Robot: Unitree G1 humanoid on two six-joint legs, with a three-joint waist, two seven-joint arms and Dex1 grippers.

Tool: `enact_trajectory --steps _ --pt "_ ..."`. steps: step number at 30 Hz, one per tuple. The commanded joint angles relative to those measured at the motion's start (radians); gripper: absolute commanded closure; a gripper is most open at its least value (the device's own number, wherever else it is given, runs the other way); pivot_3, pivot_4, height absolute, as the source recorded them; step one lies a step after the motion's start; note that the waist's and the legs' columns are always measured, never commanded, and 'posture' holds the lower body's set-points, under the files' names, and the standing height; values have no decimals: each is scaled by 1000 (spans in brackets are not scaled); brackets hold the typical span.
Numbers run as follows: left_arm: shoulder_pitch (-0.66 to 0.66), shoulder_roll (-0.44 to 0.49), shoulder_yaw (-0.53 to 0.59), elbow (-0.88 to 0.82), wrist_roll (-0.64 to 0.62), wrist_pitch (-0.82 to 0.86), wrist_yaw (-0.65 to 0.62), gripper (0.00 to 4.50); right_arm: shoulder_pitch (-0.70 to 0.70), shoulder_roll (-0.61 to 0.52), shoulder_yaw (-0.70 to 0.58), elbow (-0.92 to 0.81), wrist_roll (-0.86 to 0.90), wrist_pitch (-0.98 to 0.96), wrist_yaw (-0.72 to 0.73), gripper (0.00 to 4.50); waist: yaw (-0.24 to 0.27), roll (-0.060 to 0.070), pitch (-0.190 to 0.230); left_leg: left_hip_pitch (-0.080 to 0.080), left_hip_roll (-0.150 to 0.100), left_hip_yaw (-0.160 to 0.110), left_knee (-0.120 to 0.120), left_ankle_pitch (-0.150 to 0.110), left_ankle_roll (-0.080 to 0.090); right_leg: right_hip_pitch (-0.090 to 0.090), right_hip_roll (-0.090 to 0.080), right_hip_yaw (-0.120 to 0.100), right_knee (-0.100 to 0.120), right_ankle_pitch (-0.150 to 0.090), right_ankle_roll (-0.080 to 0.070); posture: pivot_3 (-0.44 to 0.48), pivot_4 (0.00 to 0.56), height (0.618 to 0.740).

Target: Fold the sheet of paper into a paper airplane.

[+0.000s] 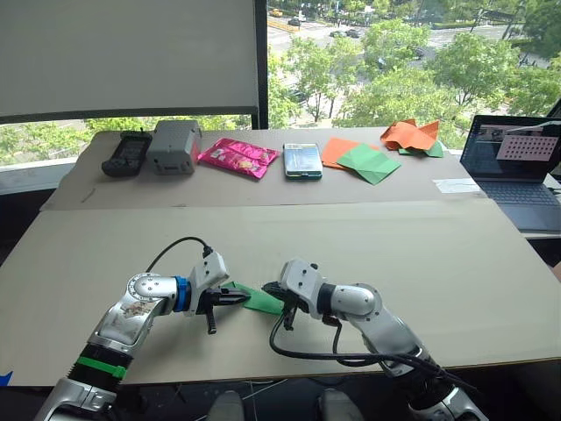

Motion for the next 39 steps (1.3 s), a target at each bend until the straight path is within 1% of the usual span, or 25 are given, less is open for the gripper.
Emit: enact_trajectory --steps 1,8,12,17,23,27,39 --pt "15 3 -12 10 19 4 2 4500 -29 19 15 13 -6 1 -7 4491 0 0 0 0 0 0 0 0 0 0 0 0 0 0 0 0 150 718" --pt "19 8 -8 1 16 7 -2 4500 -75 63 15 117 -17 -11 -39 4491 -2 1 -1 0 0 0 0 0 0 0 0 0 0 0 0 0 150 718" --pt "20 9 -6 -1 16 8 -2 4500 -76 70 35 150 -21 9 -26 4491 -2 1 -1 0 0 0 0 0 0 0 0 0 1 0 0 0 150 718" --pt "21 12 -4 -2 17 9 -1 4500 -73 70 55 181 -42 105 -21 4491 -4 3 -7 1 0 0 0 0 0 0 0 0 1 0 0 0 150 718" --pt "27 11 -5 0 22 7 0 4500 -66 38 102 195 -62 201 1 4491 -4 5 -17 1 0 0 0 0 0 0 0 0 1 0 0 0 150 718" --pt "26 10 -4 -5 20 13 2 4500 -50 4 105 180 -62 226 7 4491 -1 5 -21 1 0 0 0 0 0 0 0 0 1 0 0 0 150 718" --pt "19 6 -6 13 27 6 6 4500 7 -89 73 53 -41 300 13 4491 6 5 -22 0 -1 0 0 0 0 0 -1 0 0 0 0 0 150 718"
